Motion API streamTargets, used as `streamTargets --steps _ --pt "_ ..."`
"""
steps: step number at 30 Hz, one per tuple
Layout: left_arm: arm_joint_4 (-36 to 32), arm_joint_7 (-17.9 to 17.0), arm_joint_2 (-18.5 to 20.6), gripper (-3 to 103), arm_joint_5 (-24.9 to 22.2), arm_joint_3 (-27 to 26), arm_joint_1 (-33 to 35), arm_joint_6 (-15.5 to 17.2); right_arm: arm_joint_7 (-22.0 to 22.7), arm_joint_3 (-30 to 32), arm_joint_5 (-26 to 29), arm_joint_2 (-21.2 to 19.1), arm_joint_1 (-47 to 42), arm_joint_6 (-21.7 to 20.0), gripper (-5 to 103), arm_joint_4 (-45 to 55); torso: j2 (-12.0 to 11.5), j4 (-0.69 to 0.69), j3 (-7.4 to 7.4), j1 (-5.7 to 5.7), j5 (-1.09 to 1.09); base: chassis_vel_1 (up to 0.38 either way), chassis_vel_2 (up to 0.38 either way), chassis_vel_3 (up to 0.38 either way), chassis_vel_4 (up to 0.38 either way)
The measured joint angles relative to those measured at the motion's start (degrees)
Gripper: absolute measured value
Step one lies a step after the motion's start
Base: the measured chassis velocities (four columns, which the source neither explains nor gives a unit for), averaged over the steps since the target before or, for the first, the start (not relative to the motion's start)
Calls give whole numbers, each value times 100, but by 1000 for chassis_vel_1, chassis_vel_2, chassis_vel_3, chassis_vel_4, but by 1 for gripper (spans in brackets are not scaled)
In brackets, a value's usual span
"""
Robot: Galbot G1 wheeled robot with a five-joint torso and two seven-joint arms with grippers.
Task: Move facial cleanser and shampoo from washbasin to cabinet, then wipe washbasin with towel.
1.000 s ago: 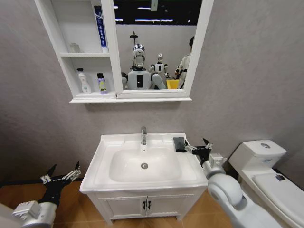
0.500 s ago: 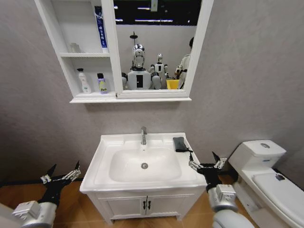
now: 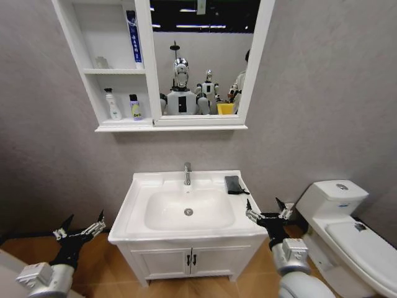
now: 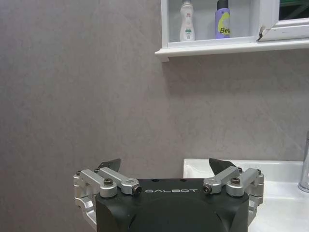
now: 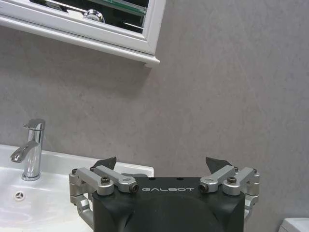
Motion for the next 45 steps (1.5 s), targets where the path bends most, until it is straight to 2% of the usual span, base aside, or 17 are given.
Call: streamTargets --steps 3,4,9,14,45 --pt "0 0 0 100 0 0 0 0 -1 0 9 3 2 0 100 -7 -1 1 0 1 -5 240 -229 -233 245" --pt "0 0 0 100 0 0 0 0 -2 0 10 8 -1 1 100 -9 -1 2 1 1 0 249 -243 -234 224" --pt "0 0 0 100 0 0 0 1 -8 -14 20 6 -20 1 100 -9 0 -2 0 0 0 236 -239 -222 209" --pt "0 0 0 100 0 0 0 0 -49 -45 30 -51 -33 1 100 -7 -1 2 1 3 -4 239 -245 -238 235" --pt "0 0 0 100 0 0 0 1 -339 -217 18 -222 -205 62 100 -43 -1 1 1 3 -3 255 -257 -254 251"
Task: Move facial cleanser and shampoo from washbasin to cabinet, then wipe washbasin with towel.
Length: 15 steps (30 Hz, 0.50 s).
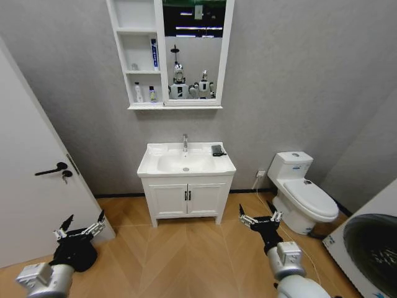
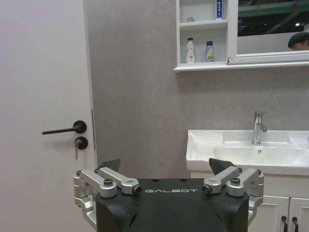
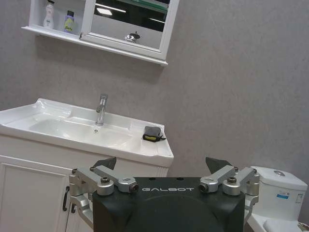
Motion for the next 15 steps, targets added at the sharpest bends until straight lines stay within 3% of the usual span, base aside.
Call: streamTargets --steps 9,15 --pt "0 0 -1 100 0 0 1 0 -105 15 64 -99 96 178 100 -219 3 0 -2 -4 1 174 -192 -194 192" --pt "0 0 0 100 0 0 0 0 -167 55 126 -136 256 270 100 -330 0 0 1 1 1 9 -4 -28 11"
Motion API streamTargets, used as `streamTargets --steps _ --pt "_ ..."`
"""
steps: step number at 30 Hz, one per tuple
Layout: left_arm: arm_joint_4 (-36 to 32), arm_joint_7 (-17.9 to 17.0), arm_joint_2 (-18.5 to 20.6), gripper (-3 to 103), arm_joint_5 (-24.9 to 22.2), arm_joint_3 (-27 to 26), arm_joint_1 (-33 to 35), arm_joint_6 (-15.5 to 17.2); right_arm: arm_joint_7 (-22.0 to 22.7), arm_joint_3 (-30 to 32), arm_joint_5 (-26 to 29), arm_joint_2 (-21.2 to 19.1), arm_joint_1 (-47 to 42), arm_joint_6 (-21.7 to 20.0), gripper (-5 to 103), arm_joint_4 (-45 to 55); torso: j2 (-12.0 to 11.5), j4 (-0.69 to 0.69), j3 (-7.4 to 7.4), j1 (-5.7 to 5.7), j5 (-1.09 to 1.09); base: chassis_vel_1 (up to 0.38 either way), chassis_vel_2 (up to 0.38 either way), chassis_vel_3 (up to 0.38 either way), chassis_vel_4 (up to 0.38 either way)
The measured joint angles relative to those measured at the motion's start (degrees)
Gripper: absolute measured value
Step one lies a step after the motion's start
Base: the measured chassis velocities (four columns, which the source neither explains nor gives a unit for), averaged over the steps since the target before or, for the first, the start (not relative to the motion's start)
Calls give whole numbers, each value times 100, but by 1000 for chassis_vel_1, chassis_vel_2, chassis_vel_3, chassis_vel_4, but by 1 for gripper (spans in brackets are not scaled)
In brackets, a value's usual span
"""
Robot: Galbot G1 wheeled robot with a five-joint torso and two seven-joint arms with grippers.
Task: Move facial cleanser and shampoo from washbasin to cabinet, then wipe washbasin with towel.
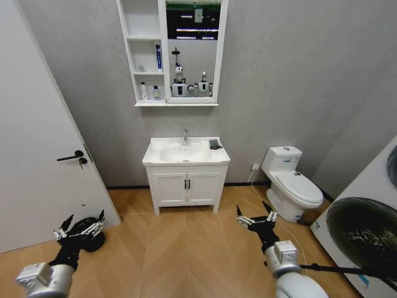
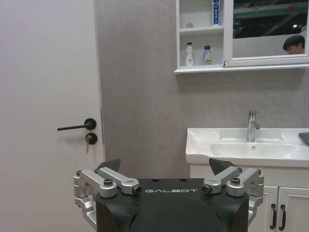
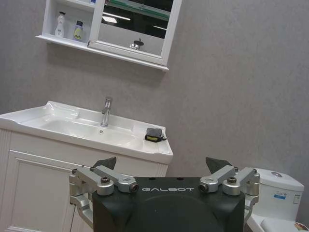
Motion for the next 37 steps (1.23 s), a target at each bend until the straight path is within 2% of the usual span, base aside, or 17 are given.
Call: streamTargets --steps 37 --pt "0 0 0 100 0 0 -1 0 100 28 -46 72 -20 -49 100 70 0 0 0 0 0 -5 3 5 -6"
